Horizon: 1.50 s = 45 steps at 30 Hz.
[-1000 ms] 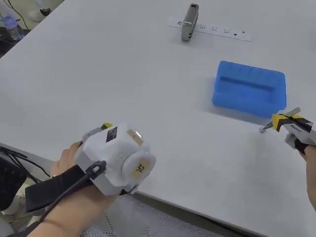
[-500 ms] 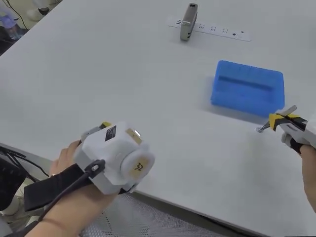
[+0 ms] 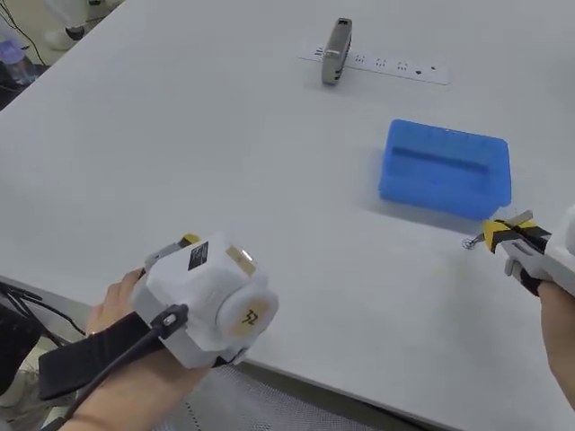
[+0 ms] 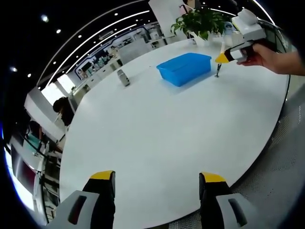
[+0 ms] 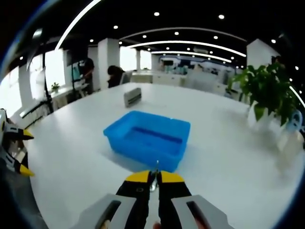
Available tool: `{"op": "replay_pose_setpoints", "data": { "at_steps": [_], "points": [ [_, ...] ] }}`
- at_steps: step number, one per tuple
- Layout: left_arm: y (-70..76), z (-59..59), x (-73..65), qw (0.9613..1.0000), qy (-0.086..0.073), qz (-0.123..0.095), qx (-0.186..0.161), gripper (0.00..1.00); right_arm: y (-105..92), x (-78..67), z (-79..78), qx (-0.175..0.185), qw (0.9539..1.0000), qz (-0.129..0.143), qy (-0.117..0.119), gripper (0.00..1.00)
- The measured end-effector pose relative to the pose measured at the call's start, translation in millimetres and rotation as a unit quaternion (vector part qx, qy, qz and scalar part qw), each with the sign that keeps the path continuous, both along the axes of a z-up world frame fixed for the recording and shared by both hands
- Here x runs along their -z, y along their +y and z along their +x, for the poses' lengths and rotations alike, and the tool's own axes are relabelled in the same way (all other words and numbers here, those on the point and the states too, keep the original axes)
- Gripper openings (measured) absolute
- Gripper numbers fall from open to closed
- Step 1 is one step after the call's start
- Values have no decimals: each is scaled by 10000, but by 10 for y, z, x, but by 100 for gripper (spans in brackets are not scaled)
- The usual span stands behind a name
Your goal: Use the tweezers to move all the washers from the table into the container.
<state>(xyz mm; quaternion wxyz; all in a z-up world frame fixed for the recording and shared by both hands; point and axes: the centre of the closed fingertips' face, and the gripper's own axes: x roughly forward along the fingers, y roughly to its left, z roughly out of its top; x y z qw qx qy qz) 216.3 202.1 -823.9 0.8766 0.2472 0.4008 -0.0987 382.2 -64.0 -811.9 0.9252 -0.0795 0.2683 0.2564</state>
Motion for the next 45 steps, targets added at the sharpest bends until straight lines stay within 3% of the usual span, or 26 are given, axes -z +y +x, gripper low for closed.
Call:
{"op": "replay_pose_setpoints", "data": {
  "at_steps": [10,27,45],
  "points": [
    [-4,-5,6,10000,25,18,28,72,72,-42,26,-199,9996,-158,105,1],
    [5,-9,5,10000,27,26,4,72,168,-532,99,-192,9990,394,-41,1],
    [2,-13,13,10000,59,57,31,72,202,-879,279,-163,9973,604,-372,1]
  ]
}}
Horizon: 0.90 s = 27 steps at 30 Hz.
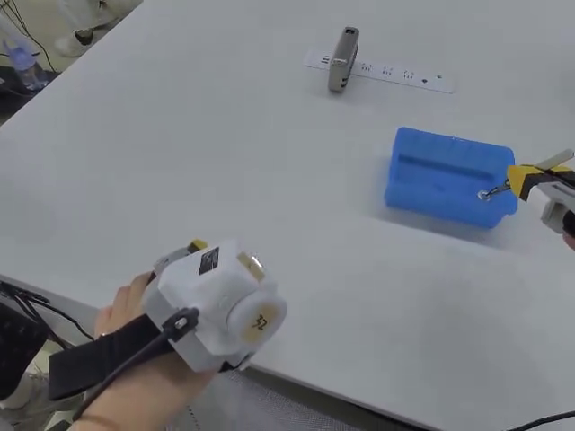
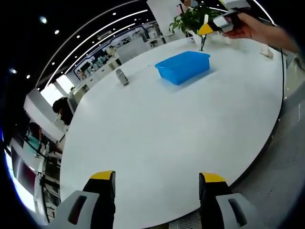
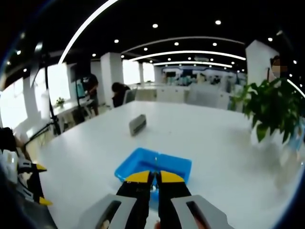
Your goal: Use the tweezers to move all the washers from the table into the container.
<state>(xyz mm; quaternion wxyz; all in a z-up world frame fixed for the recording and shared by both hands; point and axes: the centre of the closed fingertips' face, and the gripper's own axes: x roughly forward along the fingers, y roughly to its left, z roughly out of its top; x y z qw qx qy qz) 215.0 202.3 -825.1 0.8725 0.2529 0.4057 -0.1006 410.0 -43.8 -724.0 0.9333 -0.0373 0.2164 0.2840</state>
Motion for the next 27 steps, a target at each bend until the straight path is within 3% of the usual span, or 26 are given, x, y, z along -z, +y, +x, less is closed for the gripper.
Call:
{"op": "replay_pose_setpoints", "data": {
  "at_steps": [10,14,27],
  "points": [
    [2,7,6,10000,-6,-1,-7,72,40,-93,115,24,9999,44,-126,1],
    [-1,6,11,10000,5,10,7,72,48,-54,169,28,9999,-30,-147,1],
    [-12,-8,20,10000,55,33,46,72,-59,357,283,140,9991,-331,217,2]
  ]
}}
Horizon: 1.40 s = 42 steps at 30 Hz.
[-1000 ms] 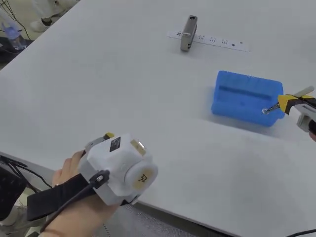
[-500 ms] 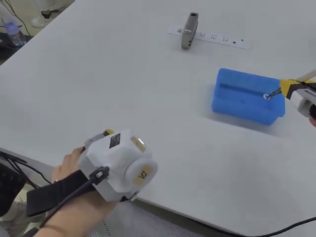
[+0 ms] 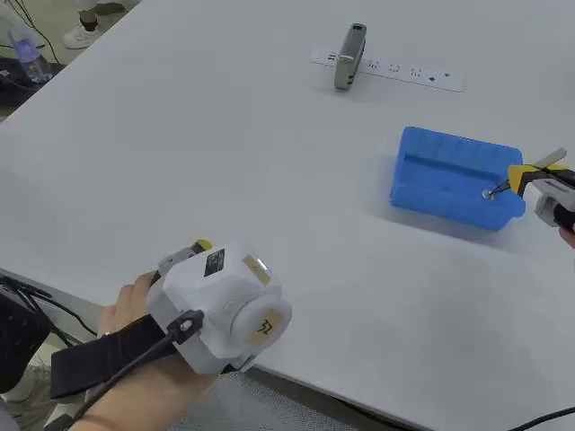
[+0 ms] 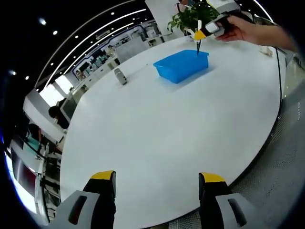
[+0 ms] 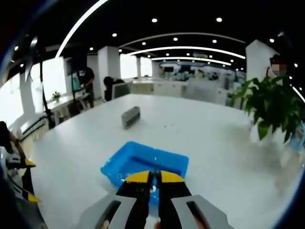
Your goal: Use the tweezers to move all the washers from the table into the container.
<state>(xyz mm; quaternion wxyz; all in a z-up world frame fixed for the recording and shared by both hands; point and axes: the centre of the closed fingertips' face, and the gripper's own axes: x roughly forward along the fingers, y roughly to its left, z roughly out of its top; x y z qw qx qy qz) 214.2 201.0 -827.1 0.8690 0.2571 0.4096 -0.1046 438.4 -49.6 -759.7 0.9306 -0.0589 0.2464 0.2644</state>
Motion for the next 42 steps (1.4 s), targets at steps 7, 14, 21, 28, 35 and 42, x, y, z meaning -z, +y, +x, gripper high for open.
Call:
{"op": "replay_pose_setpoints", "data": {
  "at_steps": [7,14,21,28,35,42],
  "points": [
    [7,-6,9,10000,31,26,-6,71,23,214,61,-70,9997,-147,188,2],
    [19,-7,12,10000,42,43,-26,71,35,338,81,-149,9989,-270,353,2],
    [21,-6,12,10000,40,50,-29,71,51,443,83,-195,9981,-389,440,2],
    [5,-7,14,10000,46,51,21,68,41,491,72,-186,9979,-409,460,2],
    [-9,-7,19,10000,58,-5,19,68,56,489,96,-245,9976,-520,385,3],
    [-84,55,-92,9994,-254,-207,108,65,77,393,65,-315,9974,-610,230,3]
  ]
}}
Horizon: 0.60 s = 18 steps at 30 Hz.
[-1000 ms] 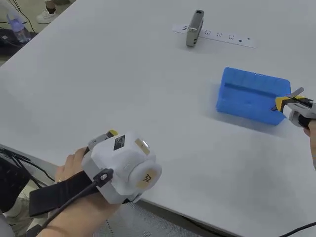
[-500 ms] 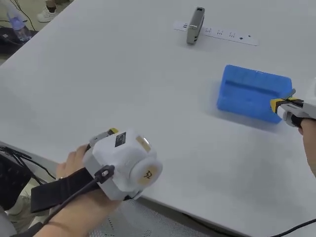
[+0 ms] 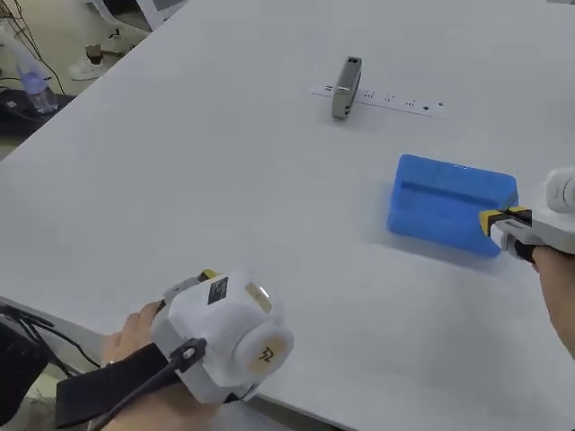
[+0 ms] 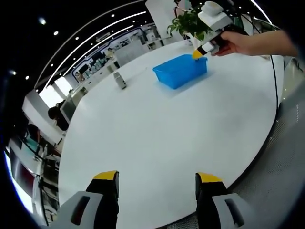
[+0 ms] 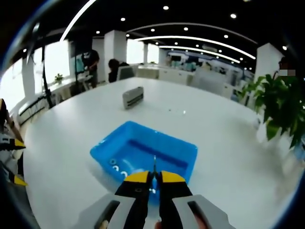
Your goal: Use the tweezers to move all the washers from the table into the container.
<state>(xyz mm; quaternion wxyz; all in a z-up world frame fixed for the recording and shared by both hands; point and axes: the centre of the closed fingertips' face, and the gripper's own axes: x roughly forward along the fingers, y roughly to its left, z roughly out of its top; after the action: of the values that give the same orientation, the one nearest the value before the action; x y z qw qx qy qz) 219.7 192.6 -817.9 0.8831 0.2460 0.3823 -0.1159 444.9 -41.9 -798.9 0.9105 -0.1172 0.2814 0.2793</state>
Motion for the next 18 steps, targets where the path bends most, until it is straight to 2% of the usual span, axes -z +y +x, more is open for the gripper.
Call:
{"op": "replay_pose_setpoints", "data": {
  "at_steps": [1,2,5,6,7,9,11,13,15,18],
  "points": [
    [-31,23,-49,9998,-128,-120,16,65,-10,-43,5,2,9999,-37,-95,3],
    [-39,32,-76,9996,-191,-189,-12,65,-14,-84,4,-15,9998,-42,-171,3],
    [-33,18,-64,9996,-80,-285,-31,65,-18,-239,-24,-12,9996,121,-239,3],
    [-54,18,-76,9991,-83,-413,-47,64,-11,-319,-50,-42,9993,220,-292,3],
    [-77,24,-102,9986,-128,-517,-36,63,14,-379,-88,-118,9989,343,-293,3],
    [-125,37,-183,9971,-228,-731,13,59,34,-449,-134,-202,9986,385,-315,3],
    [-157,56,-240,9965,-208,-800,99,55,53,-517,-200,-281,9982,394,-368,2],
    [-205,123,-324,9958,-287,-839,221,52,134,-604,-336,-455,9968,574,-311,3],
    [-283,194,-420,9937,-333,-1026,313,48,178,-638,-465,-547,9966,548,-299,3],
    [-452,290,-593,9867,-422,-1499,468,44,248,-652,-656,-845,9952,398,-297,3]
  ]
}}
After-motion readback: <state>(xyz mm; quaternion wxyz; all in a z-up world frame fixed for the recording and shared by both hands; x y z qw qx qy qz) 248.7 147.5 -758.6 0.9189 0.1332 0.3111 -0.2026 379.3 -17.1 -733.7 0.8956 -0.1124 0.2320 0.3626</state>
